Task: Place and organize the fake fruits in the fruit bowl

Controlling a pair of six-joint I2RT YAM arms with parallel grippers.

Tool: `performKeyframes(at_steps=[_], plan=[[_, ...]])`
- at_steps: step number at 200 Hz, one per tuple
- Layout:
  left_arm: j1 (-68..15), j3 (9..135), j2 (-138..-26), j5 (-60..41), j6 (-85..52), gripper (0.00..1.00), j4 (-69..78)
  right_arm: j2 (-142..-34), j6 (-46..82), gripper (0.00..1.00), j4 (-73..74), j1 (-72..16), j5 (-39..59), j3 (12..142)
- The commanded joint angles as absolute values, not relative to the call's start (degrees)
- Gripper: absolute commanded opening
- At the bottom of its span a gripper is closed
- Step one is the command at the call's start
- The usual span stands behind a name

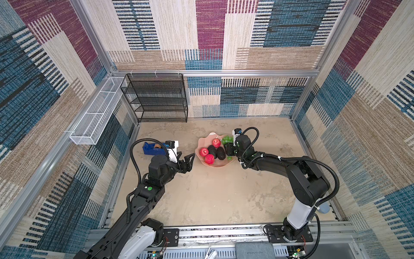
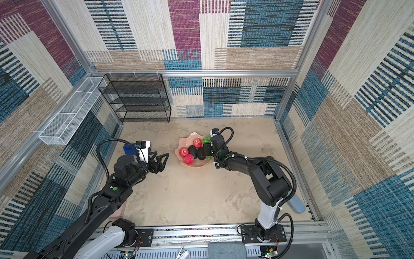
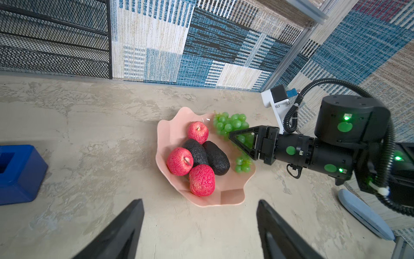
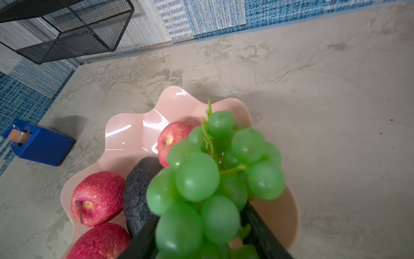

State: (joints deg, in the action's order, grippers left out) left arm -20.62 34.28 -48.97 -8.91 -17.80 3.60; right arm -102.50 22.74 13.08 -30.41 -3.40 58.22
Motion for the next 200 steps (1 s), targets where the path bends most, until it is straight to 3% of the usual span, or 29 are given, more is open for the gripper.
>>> performKeyframes(at_steps=[1, 54, 90, 113, 153, 171, 200], plan=[[-20.5, 34.2, -48.9, -7.7, -15.0, 0.82, 4.2, -103.0, 24.5, 0.67, 15.2, -30.3, -2.9, 59.3], [-20.5, 34.3, -48.9, -7.0, -14.5, 0.82, 4.0, -96.4, 22.8, 1.0, 15.4, -30.3, -3.1, 59.1], [-20.5, 33.8, -49.6, -4.6, -13.4, 0.84, 4.0, -81.8, 15.0, 1.0, 23.5, -30.3, -5.8, 48.4], [-20.5, 33.1, -50.9, -0.8, -11.6, 0.86, 3.9, -71.2, 8.0, 1.0, 30.0, -29.5, -12.8, 36.7], [-19.7, 30.6, -56.1, 17.9, -6.0, 0.96, 6.8, -57.4, 4.4, 1.0, 31.0, -22.1, -16.5, 22.8], [-17.9, 28.3, -59.6, 27.5, -4.7, 0.99, 11.2, -54.6, 5.3, 1.0, 34.1, -17.7, -16.6, 17.3], [-14.4, 24.0, -62.5, 28.4, -0.9, 0.99, 21.4, -56.6, 5.3, 1.0, 39.3, -13.2, -18.1, 13.4]])
